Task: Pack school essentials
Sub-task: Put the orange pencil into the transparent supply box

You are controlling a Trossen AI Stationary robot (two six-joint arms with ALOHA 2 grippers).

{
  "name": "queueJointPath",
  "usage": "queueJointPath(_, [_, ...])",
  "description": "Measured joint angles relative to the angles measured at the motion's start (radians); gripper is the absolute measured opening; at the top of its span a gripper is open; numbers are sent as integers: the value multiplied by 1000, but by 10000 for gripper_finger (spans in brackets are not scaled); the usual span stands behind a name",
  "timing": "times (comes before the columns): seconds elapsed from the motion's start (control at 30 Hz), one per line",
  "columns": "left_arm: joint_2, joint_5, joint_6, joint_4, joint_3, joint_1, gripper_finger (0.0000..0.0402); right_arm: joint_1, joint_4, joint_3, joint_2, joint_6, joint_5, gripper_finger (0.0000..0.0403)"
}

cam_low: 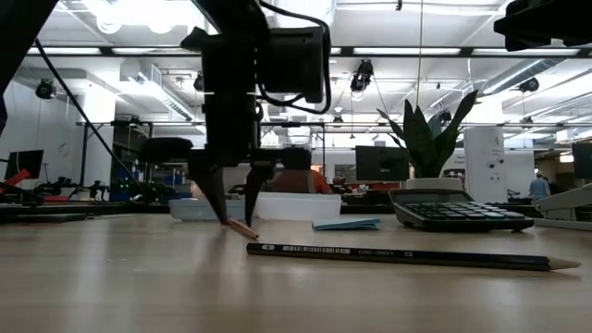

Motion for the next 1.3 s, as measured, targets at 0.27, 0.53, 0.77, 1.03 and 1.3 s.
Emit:
queueJointPath(0.27, [-3, 9, -1, 18, -31, 0, 118, 0, 0, 0, 0, -2, 0, 61])
queueJointPath(0.53, [-3, 14, 0, 12, -33, -4, 83, 0, 0, 0, 0, -2, 0, 61])
queueJointPath(0.77, [-2, 16, 7, 5, -35, -9, 8, 0, 0, 0, 0, -2, 0, 61])
queueJointPath(1.03, [-2, -1, 6, 5, -35, -25, 3, 0, 0, 0, 0, 1, 0, 61])
queueJointPath(1.3, [-22, 26, 55, -5, 34, -44, 2, 0, -2, 0, 0, 1, 0, 61])
